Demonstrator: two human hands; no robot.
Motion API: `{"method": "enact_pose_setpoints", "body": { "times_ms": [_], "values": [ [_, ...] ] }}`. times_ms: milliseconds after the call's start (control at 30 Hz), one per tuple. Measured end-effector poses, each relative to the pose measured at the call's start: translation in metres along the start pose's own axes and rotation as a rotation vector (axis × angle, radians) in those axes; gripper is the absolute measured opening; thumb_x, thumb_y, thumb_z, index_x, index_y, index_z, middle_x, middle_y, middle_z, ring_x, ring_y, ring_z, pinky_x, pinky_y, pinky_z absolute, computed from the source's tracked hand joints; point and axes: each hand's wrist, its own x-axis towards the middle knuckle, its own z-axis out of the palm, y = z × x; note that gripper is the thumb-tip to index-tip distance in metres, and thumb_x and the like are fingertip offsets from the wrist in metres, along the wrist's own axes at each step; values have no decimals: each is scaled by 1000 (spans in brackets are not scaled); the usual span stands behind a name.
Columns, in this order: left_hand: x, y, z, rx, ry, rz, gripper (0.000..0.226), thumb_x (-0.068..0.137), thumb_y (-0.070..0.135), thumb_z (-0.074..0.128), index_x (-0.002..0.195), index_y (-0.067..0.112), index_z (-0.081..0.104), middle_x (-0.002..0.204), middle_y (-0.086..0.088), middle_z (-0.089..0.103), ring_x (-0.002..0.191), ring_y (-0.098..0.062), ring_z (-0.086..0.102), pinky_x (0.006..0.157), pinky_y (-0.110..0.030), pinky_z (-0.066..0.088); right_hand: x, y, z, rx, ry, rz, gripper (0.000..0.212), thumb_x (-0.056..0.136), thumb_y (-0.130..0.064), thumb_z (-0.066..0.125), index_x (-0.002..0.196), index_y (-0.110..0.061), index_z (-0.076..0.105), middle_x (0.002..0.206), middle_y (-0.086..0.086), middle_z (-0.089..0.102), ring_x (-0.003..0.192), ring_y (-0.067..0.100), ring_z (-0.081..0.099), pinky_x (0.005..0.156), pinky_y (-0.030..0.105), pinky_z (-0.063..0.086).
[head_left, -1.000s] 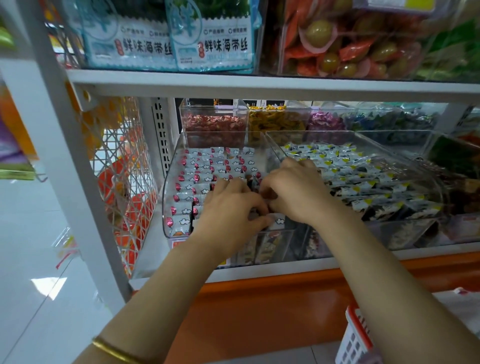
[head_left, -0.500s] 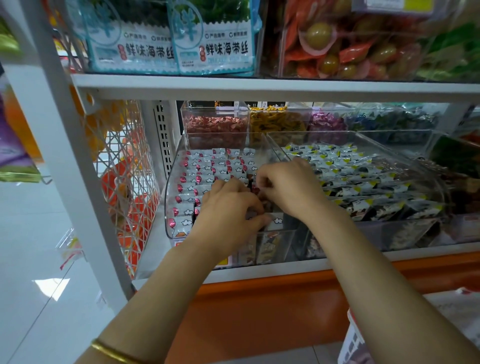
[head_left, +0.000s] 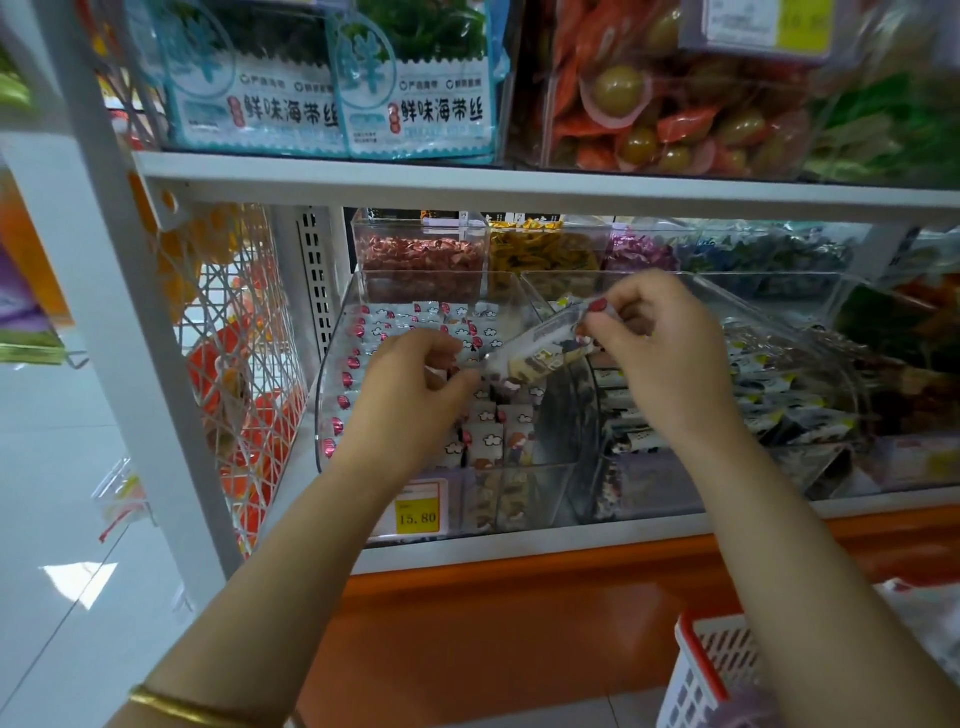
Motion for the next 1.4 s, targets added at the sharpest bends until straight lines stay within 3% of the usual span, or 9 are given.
{"method": "enact_pose_setpoints", "body": {
  "times_ms": [100, 367, 633, 733, 800, 967, 1067, 1233, 1400],
  "values": [
    [0, 0, -3, -204, -48, -122, 33, 94, 27, 53, 124, 15, 54, 98, 4, 59, 75, -3, 55, 58, -13, 43, -6, -4, 3, 294, -8, 195, 13, 90, -6, 59, 81, -14, 55, 86, 12, 66, 73, 17, 68, 58, 21, 55],
    [-1, -1, -14, -792, -24, -360, 22, 93, 28, 52, 86, 8, 58, 69, -1, 54, 58, -10, 57, 49, -18, 47, -14, -9, 12, 1058, -126, 641, 9, 83, 6, 57, 83, 1, 64, 77, 11, 69, 63, 15, 69, 57, 20, 56],
    [4, -6, -16, -1448, -44, -519, 5, 77, 9, 60, 75, 6, 63, 70, -3, 55, 50, -5, 52, 46, -12, 46, -15, -11, 15, 1253, -191, 713, 21, 84, 11, 50, 82, 0, 69, 75, 8, 73, 68, 16, 71, 59, 18, 56],
    [5, -9, -19, -1429, -121, -483, 17, 73, 4, 59, 90, 1, 59, 76, -6, 57, 55, -7, 57, 51, -13, 49, -15, -10, 16, 1254, -137, 738, 29, 84, 13, 50, 72, -2, 72, 71, 9, 71, 66, 17, 71, 57, 19, 56],
    [5, -11, -21, -1361, -143, -462, 15, 81, -2, 54, 96, 1, 57, 78, -6, 57, 57, -7, 59, 54, -14, 51, -15, -9, 17, 1236, -98, 734, 18, 86, 11, 50, 86, 1, 65, 77, 12, 69, 65, 18, 71, 57, 21, 56],
    [-2, -7, -25, -802, -150, -230, 26, 88, -5, 51, 107, 8, 64, 72, 0, 52, 63, -7, 61, 57, -16, 50, -17, -7, 19, 897, -60, 631, 16, 85, -22, 63, 84, -7, 59, 85, 9, 63, 60, 13, 66, 54, 23, 54],
    [-4, -3, -27, -692, -174, -206, 36, 86, -5, 51, 100, 23, 68, 74, 6, 60, 74, -14, 62, 59, -21, 52, -18, -8, 21, 801, -41, 511, 7, 84, -7, 64, 80, -5, 58, 88, 13, 63, 67, 14, 68, 61, 23, 56],
    [-8, -1, -28, -521, -182, -183, 18, 89, 26, 58, 103, 28, 69, 98, -1, 63, 80, -10, 58, 61, -16, 50, -18, -7, 19, 728, -183, 371, 26, 86, 6, 57, 100, -14, 65, 106, 9, 65, 84, 15, 69, 70, 24, 55],
    [-9, 0, -30, -437, -175, -118, 23, 85, 31, 62, 107, 35, 68, 100, -3, 67, 82, -14, 61, 75, -24, 51, -21, -9, 21, 562, -201, 308, 15, 84, -10, 66, 88, -23, 72, 92, -2, 71, 85, 10, 69, 69, 22, 55]
  ]
}}
